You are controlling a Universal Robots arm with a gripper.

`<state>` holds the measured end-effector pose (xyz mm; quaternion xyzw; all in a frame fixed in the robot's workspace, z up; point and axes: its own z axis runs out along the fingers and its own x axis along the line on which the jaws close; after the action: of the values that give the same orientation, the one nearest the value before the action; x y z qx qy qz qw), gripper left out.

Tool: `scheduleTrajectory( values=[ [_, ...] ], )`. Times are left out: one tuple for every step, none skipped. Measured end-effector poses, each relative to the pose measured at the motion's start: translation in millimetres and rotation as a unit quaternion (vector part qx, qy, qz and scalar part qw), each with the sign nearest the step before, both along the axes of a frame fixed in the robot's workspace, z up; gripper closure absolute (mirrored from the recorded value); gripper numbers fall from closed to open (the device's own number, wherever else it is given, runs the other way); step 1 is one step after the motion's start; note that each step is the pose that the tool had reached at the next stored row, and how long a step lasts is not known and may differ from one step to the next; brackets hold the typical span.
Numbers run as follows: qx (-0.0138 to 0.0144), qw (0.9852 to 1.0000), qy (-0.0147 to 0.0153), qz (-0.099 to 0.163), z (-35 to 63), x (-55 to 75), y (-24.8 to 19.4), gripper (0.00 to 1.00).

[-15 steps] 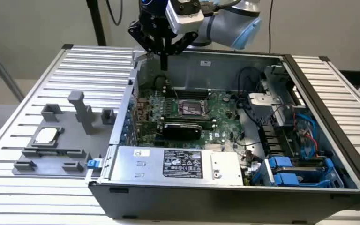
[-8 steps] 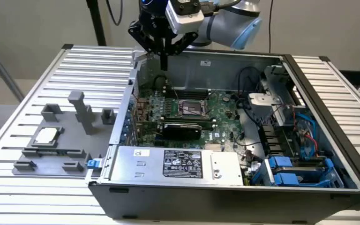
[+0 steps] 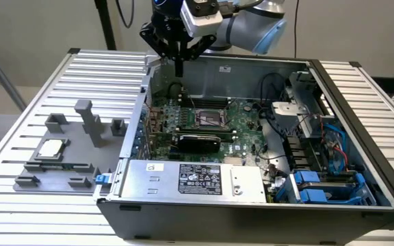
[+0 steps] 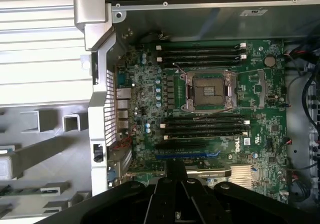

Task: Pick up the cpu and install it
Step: 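Reach for the cpu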

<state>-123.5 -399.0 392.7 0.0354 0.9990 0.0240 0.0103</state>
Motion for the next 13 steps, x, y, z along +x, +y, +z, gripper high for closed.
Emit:
scheduleTrajectory(
  values=[
    [0.0000, 1.0000, -0.0001, 0.000, 0.0, -2.9, -0.7, 0.89],
    [0.0001, 1.0000, -0.0005, 0.000, 0.0, -7.3, -1.7, 0.89],
    [0.0001, 1.0000, -0.0009, 0.000, -0.1, -11.8, -2.7, 0.89],
    [0.0001, 1.0000, -0.0013, 0.000, -0.1, -16.5, -3.9, 0.89],
    [0.0001, 1.0000, -0.0016, 0.000, -0.1, -21.0, -5.2, 0.89],
    [0.0001, 1.0000, -0.0019, 0.000, -0.1, -25.7, -6.7, 0.89],
    [0.0001, 1.0000, -0.0022, 0.000, -0.1, -30.2, -8.1, 0.89],
    [0.0000, 1.0000, -0.0025, 0.000, -0.1, -34.9, -9.5, 0.89],
    [0.0001, 1.0000, -0.0029, 0.000, -0.2, -39.4, -10.8, 0.89],
    [0.0001, 1.0000, -0.0032, 0.000, -0.1, -43.7, -12.1, 0.89],
    [0.0001, 1.0000, -0.0035, 0.000, -0.1, -48.2, -13.4, 0.89],
    [0.0001, 1.0000, -0.0038, 0.000, -0.1, -52.7, -14.7, 0.89],
    [0.0001, 1.0000, -0.0041, 0.000, -0.1, -57.2, -16.0, 0.89]
  ],
)
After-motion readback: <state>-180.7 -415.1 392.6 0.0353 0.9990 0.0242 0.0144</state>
